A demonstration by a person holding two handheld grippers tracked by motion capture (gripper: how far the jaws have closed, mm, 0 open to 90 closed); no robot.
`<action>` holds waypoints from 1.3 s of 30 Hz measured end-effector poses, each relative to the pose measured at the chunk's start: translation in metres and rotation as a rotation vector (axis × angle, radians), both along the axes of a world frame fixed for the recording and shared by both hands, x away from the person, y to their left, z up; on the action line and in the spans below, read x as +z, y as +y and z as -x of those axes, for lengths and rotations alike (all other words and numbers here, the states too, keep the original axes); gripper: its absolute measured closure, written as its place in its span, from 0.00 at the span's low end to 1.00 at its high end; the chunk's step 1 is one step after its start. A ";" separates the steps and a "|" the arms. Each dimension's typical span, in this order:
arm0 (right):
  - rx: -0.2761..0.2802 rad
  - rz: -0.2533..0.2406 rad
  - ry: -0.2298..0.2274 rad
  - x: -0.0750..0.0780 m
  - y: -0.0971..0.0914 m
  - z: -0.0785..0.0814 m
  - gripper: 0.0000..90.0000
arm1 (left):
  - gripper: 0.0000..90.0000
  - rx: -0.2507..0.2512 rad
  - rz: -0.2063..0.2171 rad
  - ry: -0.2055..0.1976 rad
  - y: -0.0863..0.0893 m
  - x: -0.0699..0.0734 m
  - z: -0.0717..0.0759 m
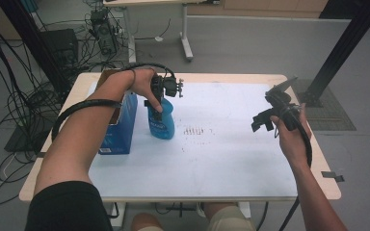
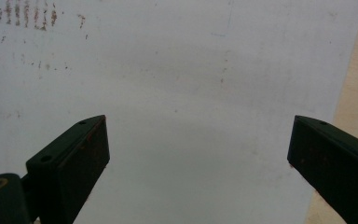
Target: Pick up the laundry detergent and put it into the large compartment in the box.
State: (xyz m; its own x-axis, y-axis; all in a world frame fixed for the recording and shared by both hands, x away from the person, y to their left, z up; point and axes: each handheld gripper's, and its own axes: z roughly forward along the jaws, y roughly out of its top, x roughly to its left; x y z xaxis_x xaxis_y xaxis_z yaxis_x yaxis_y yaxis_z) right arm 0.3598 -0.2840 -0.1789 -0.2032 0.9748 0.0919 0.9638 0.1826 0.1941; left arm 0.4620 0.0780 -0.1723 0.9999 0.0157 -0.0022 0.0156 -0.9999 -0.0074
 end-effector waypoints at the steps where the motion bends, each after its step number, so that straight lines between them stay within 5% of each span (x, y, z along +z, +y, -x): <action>1: 0.000 0.000 0.000 0.000 0.000 0.000 0.06 | 0.08 0.000 0.000 0.000 0.000 0.000 0.000; 39: 0.004 -0.007 0.001 -0.003 -0.001 0.000 0.06 | 0.09 -0.008 0.003 -0.023 -0.001 0.005 0.003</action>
